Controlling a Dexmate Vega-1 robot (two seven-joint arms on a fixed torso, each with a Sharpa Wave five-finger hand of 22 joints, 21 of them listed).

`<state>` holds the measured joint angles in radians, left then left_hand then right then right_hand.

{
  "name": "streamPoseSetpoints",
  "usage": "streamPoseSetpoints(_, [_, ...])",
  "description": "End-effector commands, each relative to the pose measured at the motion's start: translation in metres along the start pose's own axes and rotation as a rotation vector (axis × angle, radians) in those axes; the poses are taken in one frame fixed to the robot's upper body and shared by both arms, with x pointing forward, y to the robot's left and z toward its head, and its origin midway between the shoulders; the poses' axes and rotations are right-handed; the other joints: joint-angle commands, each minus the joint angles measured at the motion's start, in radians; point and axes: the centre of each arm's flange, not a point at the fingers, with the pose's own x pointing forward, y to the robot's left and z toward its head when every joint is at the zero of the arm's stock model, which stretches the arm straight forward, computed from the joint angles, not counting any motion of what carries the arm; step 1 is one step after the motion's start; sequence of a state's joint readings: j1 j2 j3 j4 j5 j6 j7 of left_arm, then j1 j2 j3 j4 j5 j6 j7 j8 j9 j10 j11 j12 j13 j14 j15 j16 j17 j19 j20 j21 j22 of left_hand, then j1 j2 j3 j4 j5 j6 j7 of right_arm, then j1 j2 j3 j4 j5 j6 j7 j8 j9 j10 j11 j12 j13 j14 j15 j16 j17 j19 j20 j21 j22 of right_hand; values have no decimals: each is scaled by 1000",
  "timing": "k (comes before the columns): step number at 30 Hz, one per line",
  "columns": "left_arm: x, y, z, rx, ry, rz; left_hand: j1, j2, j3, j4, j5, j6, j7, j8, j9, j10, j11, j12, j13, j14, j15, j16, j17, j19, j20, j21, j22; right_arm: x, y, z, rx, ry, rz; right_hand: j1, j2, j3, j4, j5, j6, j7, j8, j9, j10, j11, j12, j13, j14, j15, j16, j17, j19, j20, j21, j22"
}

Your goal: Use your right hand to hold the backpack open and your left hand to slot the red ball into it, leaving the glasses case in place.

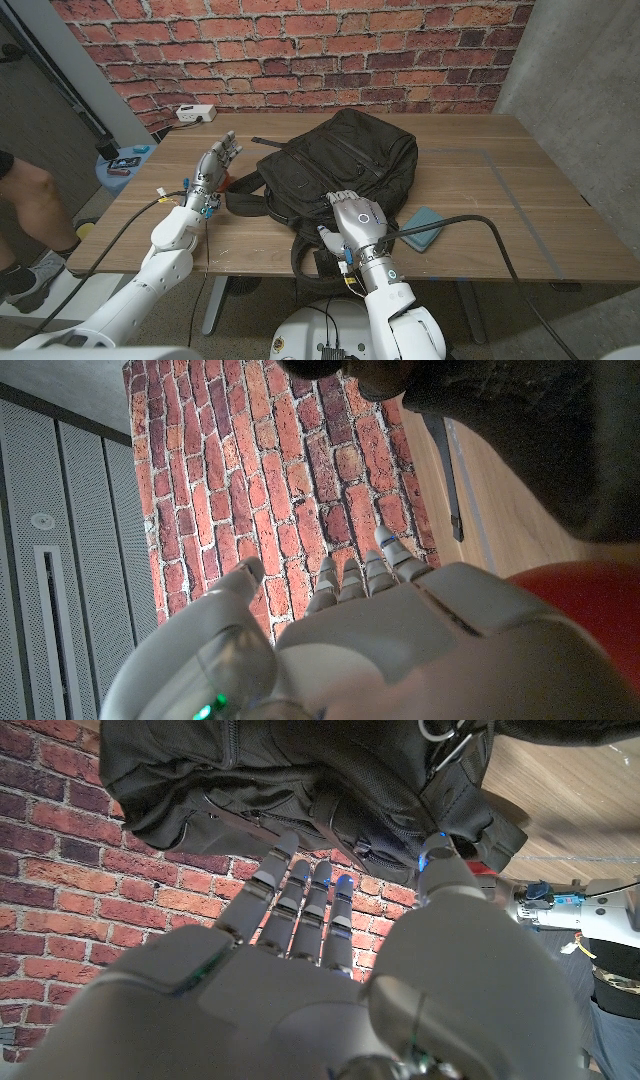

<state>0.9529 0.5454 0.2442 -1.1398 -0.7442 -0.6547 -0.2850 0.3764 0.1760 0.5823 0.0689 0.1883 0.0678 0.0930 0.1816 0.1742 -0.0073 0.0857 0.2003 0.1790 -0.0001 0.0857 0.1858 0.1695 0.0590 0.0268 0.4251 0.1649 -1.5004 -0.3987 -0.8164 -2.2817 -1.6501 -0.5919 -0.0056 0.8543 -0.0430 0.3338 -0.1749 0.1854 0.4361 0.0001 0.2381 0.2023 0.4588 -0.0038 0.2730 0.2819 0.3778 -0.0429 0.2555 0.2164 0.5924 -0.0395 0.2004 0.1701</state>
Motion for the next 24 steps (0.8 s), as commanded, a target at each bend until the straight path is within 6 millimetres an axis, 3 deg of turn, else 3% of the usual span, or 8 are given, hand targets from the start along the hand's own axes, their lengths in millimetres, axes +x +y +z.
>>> streamPoseSetpoints(1, [7,6,-4,0,-13,-7,-4,-3,7,-1,-3,4,4,2,4,7,6,-2,5,7,4,-3,4,11,-2,-2,4,8,14,4,-18,30,-12,11,1,1,8,2,13,-1,0,5,7,-4,7,5,4,-50,6,6,7,-1,4,2])
streamPoseSetpoints(9, [17,3,-5,-4,-17,-27,-4,-4,8,-2,-4,5,3,2,4,7,4,-2,5,7,4,-3,4,13,-1,-5,4,11,18,4,-33,51,-23,13,0,-1,10,2,13,-2,-1,5,12,-5,11,9,5,-49,7,8,8,-2,3,2])
streamPoseSetpoints(24, [17,-2,-8,-4,-20,-11,-6,-4,11,-3,-4,5,4,2,4,8,6,-2,5,7,5,-3,4,16,0,-10,5,16,16,1,-16,12,-30,16,2,-4,14,3,17,1,-3,5,14,0,14,15,11,-49,11,12,10,-2,2,2])
